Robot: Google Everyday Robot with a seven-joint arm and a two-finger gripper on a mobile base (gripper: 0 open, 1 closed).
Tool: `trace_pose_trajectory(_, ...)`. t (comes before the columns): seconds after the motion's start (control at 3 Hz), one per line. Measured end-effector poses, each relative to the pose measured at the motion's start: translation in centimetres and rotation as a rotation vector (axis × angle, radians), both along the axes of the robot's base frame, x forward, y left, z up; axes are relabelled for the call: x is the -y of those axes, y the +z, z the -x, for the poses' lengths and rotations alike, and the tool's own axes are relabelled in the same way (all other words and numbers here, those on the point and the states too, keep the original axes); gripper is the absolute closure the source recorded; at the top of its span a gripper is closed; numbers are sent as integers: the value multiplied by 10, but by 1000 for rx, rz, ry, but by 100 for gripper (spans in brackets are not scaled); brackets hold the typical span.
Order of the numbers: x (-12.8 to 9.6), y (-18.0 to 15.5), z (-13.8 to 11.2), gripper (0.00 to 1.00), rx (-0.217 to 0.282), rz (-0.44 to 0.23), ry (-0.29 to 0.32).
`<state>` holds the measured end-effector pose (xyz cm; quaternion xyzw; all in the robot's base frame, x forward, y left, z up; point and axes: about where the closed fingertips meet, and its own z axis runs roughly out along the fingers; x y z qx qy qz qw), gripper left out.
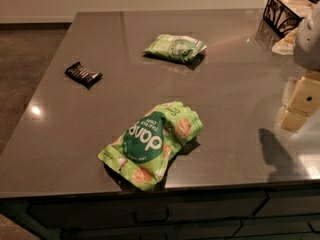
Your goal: Pick rxbar chocolate
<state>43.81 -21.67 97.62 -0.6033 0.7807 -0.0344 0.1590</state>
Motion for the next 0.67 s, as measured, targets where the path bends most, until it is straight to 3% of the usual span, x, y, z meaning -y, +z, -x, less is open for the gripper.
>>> trace_pose_trajectory(0.33,0,0,0,0,1,0,0)
trace_pose_trajectory(0.67,-17,-3,-19,0,-3,-52,-15)
